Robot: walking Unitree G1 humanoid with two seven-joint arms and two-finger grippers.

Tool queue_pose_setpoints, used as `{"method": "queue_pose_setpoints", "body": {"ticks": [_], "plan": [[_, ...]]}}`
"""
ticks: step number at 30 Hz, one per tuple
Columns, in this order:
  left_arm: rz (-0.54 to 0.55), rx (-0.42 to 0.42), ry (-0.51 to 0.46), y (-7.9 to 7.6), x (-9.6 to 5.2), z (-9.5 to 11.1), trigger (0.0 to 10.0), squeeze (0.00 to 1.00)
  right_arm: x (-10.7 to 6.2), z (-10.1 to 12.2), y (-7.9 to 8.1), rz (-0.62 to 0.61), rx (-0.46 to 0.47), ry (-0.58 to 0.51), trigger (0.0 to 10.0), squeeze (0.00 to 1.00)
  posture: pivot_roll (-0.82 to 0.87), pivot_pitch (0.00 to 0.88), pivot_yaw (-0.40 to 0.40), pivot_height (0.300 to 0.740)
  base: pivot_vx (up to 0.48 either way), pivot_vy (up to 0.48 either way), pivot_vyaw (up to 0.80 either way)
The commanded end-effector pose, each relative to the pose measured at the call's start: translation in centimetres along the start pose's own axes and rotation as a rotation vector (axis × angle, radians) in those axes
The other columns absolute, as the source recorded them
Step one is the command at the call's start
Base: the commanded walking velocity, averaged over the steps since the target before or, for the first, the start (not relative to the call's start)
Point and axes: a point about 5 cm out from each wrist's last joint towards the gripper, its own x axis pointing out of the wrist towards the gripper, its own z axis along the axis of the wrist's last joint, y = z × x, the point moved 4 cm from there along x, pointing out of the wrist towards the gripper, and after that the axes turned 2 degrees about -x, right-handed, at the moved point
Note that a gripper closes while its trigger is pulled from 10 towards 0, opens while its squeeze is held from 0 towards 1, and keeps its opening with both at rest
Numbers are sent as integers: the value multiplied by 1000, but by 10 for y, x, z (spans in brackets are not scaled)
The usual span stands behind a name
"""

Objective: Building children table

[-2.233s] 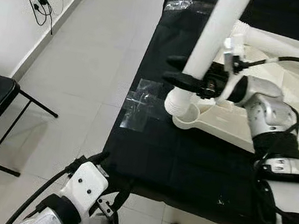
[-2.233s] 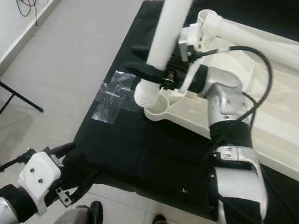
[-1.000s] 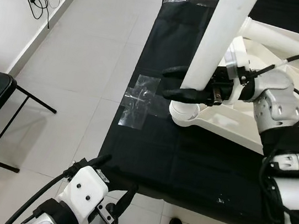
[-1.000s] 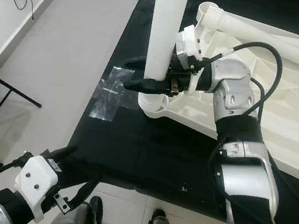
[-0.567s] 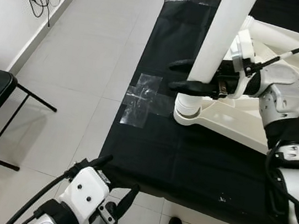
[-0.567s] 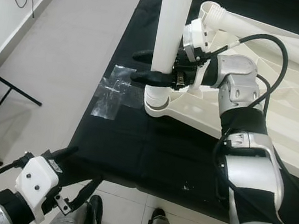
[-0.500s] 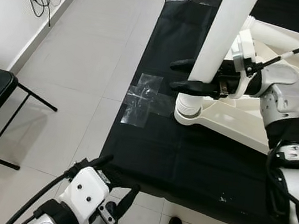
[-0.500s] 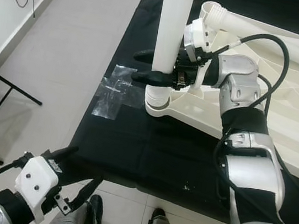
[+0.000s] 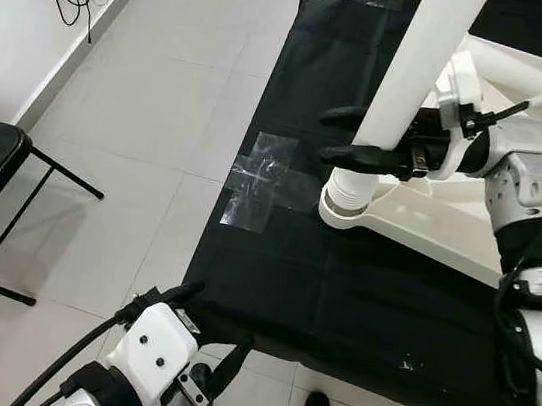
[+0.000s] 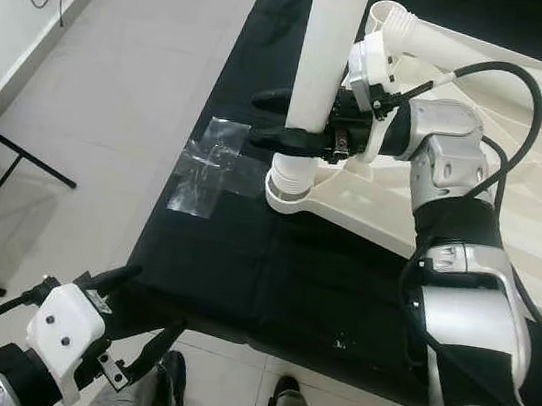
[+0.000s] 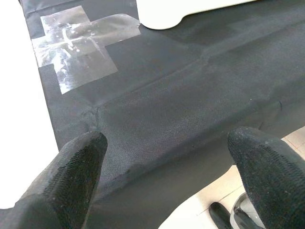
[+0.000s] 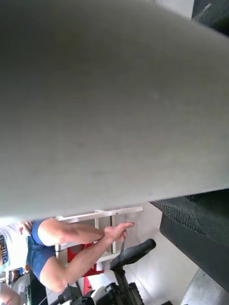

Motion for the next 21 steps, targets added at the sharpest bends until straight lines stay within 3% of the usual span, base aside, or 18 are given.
{"method": "queue_pose_setpoints", "body": {"ticks": [1, 21], "plan": [[-14, -7, 26, -3, -3, -4, 10000, 0, -1, -28, 12, 28, 103, 61, 10000, 0, 138, 420, 64, 740, 0, 0, 0], [-17, -4, 22, -2, -1, -4, 10000, 0, 8, -28, 27, 94, 117, 21, 10000, 0, 136, 416, 67, 740, 0, 0, 0]]}}
